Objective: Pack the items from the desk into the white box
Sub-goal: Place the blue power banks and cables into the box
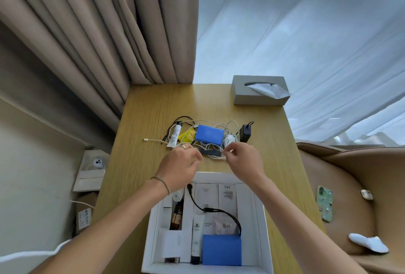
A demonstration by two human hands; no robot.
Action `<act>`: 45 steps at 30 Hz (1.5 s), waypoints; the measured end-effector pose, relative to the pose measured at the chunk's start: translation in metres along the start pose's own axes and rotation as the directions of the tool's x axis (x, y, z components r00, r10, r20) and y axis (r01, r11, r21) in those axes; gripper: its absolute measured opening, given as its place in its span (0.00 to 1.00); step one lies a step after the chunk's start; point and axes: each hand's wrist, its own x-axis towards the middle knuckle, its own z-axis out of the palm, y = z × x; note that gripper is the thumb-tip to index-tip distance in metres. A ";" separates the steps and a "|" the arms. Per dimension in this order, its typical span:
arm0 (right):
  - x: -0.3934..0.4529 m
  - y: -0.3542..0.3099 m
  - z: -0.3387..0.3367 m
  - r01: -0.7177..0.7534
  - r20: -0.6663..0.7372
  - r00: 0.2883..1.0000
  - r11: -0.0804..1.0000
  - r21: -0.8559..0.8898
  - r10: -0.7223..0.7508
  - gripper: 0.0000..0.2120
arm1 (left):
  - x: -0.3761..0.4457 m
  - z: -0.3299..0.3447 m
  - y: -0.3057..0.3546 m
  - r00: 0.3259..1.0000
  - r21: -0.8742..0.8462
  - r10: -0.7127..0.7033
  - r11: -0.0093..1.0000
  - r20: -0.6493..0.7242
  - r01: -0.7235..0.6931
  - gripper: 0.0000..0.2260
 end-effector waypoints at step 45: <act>0.103 0.027 0.075 0.162 0.367 0.923 0.983 -0.090 -0.119 0.16 | 0.115 -0.008 -0.053 0.921 -0.186 -0.267 0.958 -0.282 0.221 0.30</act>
